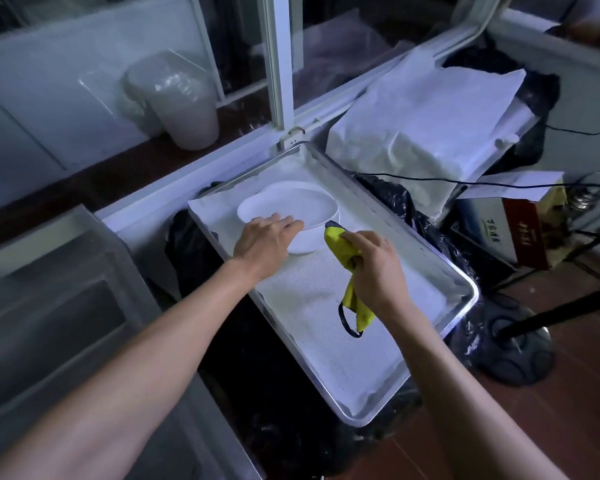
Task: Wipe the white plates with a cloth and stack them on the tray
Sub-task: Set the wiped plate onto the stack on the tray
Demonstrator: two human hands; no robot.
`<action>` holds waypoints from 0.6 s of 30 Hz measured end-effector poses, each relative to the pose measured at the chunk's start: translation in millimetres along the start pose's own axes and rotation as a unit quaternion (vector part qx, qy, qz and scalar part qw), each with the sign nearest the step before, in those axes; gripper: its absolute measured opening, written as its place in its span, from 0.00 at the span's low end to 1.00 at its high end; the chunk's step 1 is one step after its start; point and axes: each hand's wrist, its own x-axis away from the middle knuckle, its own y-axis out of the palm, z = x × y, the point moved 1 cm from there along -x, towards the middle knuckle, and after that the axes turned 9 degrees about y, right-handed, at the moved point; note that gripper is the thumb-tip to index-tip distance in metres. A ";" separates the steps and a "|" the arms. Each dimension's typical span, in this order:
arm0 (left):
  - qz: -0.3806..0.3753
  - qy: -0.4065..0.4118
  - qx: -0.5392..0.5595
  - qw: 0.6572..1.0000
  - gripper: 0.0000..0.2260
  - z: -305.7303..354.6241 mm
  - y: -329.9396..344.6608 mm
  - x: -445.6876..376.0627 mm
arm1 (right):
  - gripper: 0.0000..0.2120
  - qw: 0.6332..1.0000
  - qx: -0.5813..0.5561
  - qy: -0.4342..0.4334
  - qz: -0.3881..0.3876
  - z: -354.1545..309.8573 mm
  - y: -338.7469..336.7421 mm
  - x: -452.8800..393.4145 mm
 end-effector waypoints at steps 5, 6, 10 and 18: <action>-0.018 0.007 -0.013 1.000 0.19 1.4 20.5 -13.0 | 0.31 1.000 -0.005 0.006 -0.006 16.6 5.5 -7.1; -0.021 0.010 -0.015 1.000 0.19 1.2 23.7 -13.3 | 0.31 1.000 -0.006 0.008 -0.006 19.4 6.6 -8.1; -0.038 0.009 -0.013 0.999 0.21 2.8 35.1 -14.6 | 0.31 1.000 -0.012 0.008 -0.001 28.3 10.6 -10.2; -0.192 -0.030 -0.028 0.981 0.29 8.8 63.3 -7.5 | 0.32 1.000 -0.007 0.015 -0.023 36.0 22.5 -5.9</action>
